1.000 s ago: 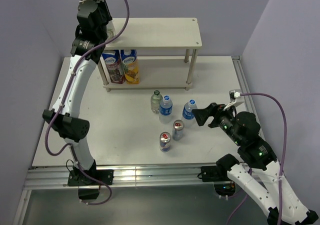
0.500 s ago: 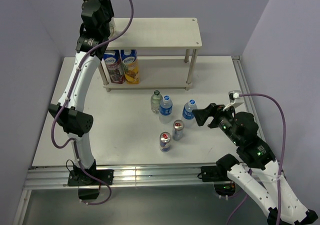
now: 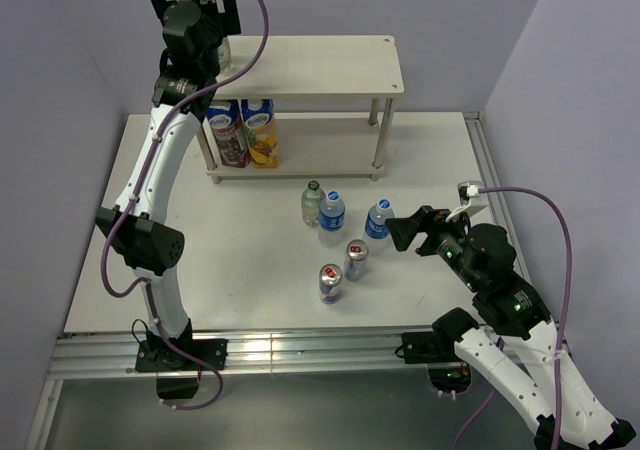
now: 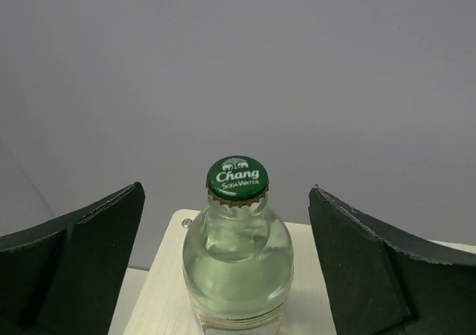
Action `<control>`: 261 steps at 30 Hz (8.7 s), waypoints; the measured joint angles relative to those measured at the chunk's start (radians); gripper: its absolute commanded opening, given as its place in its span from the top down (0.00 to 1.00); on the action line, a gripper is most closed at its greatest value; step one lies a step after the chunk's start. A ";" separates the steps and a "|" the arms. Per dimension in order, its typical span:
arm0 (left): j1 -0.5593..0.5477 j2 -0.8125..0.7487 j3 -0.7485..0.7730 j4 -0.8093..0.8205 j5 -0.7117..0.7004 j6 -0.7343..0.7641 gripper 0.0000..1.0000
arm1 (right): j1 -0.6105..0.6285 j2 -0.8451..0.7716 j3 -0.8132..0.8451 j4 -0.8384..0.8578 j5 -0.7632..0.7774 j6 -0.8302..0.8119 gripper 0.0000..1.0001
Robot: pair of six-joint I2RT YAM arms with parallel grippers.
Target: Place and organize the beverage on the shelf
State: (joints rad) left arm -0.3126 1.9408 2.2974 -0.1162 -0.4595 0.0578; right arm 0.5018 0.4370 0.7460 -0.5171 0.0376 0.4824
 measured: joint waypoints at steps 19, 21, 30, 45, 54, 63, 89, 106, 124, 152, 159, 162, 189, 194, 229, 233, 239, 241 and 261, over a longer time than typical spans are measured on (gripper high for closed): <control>-0.293 -0.879 -0.958 0.111 0.034 -0.163 0.01 | 0.000 -0.019 -0.001 0.000 0.026 0.001 0.04; -0.318 -0.915 -1.072 0.145 0.092 -0.194 0.01 | 0.000 -0.019 -0.001 0.000 0.027 0.001 0.04; -0.346 -0.741 -1.480 0.290 0.270 -0.288 0.01 | 0.000 -0.023 -0.001 -0.001 0.031 0.003 0.04; -0.351 -0.575 -1.525 0.629 0.374 -0.341 0.01 | 0.000 -0.011 -0.007 0.000 0.035 0.008 0.04; -0.386 -0.422 -1.501 0.703 0.379 -0.345 0.01 | 0.000 0.000 -0.019 0.000 0.035 0.008 0.04; -0.431 -0.290 -1.438 0.810 0.250 -0.336 0.08 | 0.000 0.000 -0.019 0.000 0.034 0.008 0.04; -0.492 -0.209 -1.352 0.733 -0.037 -0.288 1.00 | 0.000 0.001 -0.030 0.001 0.034 0.015 0.04; -0.407 -0.327 -0.584 0.044 -0.069 -0.171 1.00 | 0.000 -0.018 -0.033 0.001 0.034 0.018 0.04; -0.159 0.034 0.097 -0.045 0.011 -0.065 1.00 | 0.000 -0.043 -0.035 0.007 0.029 0.019 0.04; -0.122 0.098 0.002 0.310 -0.039 0.055 0.31 | 0.000 -0.050 -0.035 0.007 0.026 0.023 0.04; -0.122 0.079 -0.106 0.321 -0.042 0.050 0.03 | 0.000 -0.050 -0.035 0.007 0.027 0.023 0.04; -0.122 0.078 -0.130 0.317 -0.043 0.049 0.01 | 0.000 -0.050 -0.035 0.007 0.028 0.023 0.04; -0.273 -0.165 -0.343 0.341 -0.145 0.114 0.01 | 0.000 -0.069 -0.036 0.007 0.030 0.023 0.04; -0.314 -0.309 -0.401 0.282 -0.200 0.100 0.01 | 0.000 -0.069 -0.036 0.007 0.029 0.023 0.04; -0.591 -0.508 -1.634 0.624 0.375 -0.385 0.09 | 0.000 -0.061 -0.036 0.007 0.034 0.026 0.04; -0.591 -0.420 -1.613 0.671 0.348 -0.384 0.14 | 0.000 -0.060 -0.036 0.007 0.034 0.026 0.04; -0.591 -0.284 -1.541 0.766 0.311 -0.372 0.83 | 0.000 -0.042 -0.040 0.007 0.033 0.026 0.04; -0.591 -0.246 -1.492 0.772 0.294 -0.356 1.00 | 0.000 -0.035 -0.041 0.007 0.033 0.026 0.05; -0.592 -0.265 -0.638 0.039 0.071 -0.201 1.00 | 0.000 -0.027 -0.047 0.008 0.049 0.030 0.07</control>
State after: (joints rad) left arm -0.9047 1.6756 1.6592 -0.0776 -0.3882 -0.1429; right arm 0.5018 0.4099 0.6991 -0.5095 0.0864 0.5125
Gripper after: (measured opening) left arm 0.492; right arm 0.936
